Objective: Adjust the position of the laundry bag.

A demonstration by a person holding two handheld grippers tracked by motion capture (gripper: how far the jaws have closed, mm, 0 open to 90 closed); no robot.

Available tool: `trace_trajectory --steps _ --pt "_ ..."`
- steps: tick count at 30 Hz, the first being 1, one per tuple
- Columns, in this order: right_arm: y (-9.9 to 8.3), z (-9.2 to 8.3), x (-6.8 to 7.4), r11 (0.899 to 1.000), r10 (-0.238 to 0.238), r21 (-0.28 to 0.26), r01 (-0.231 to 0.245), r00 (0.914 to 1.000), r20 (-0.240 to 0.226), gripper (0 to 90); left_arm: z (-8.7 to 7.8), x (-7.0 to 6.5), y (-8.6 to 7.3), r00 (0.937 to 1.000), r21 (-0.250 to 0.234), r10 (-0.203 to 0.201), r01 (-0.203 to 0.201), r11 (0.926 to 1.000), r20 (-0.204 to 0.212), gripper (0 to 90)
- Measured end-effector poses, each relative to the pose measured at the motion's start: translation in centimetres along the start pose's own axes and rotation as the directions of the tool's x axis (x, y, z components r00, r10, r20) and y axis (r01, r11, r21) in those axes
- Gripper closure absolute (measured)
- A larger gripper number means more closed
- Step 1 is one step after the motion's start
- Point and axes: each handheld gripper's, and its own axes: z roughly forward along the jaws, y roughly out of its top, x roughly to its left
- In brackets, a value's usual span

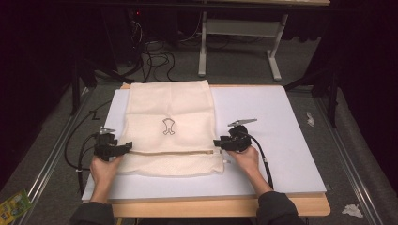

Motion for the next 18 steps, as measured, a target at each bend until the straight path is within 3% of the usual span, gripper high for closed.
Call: trace_trajectory --steps 6,12,18 --pt "0.0 0.9 -0.2 0.999 0.023 0.029 -0.023 0.9997 -0.013 58.0 0.2 -0.1 0.2 1.0000 0.020 0.001 0.000 0.9998 -0.004 34.2" --pt "0.2 1.6 0.1 0.997 0.039 0.065 -0.038 0.9989 -0.026 63.3 0.2 -0.2 0.4 0.9998 0.040 0.016 -0.016 0.9991 -0.006 41.4" --pt "0.4 1.8 0.4 0.996 0.011 0.092 -0.010 0.9999 -0.010 82.1 0.2 -0.5 0.8 0.9989 0.067 0.047 -0.047 0.9966 -0.001 58.6"
